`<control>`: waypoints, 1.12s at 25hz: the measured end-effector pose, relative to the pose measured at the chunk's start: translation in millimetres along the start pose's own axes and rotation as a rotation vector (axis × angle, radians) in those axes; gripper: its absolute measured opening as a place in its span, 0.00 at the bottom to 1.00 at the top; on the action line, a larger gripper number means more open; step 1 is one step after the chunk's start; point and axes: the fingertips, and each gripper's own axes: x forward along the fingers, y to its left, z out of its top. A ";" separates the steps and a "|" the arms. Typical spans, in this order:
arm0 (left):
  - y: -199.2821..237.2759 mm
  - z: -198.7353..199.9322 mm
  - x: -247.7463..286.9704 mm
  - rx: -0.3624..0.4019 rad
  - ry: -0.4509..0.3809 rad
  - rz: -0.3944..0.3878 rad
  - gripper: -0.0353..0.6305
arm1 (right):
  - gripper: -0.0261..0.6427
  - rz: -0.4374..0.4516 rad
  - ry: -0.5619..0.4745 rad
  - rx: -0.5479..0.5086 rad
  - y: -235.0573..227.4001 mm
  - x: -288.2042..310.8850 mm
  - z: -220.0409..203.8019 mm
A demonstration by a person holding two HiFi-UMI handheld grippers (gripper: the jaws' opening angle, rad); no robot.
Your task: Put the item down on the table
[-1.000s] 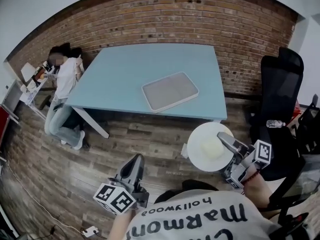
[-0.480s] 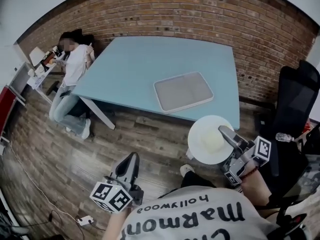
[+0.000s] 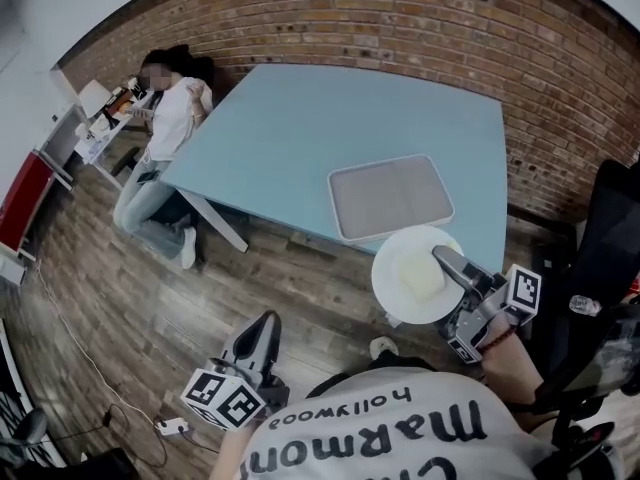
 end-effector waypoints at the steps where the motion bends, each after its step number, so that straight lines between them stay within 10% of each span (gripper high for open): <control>1: 1.9 0.2 4.9 -0.002 0.001 0.017 0.06 | 0.12 -0.005 0.009 0.003 -3.7 4.6 5.1; 28: 1.3 1.4 111.6 -0.025 -0.011 0.104 0.06 | 0.12 -0.057 0.056 0.000 -56.1 65.0 139.2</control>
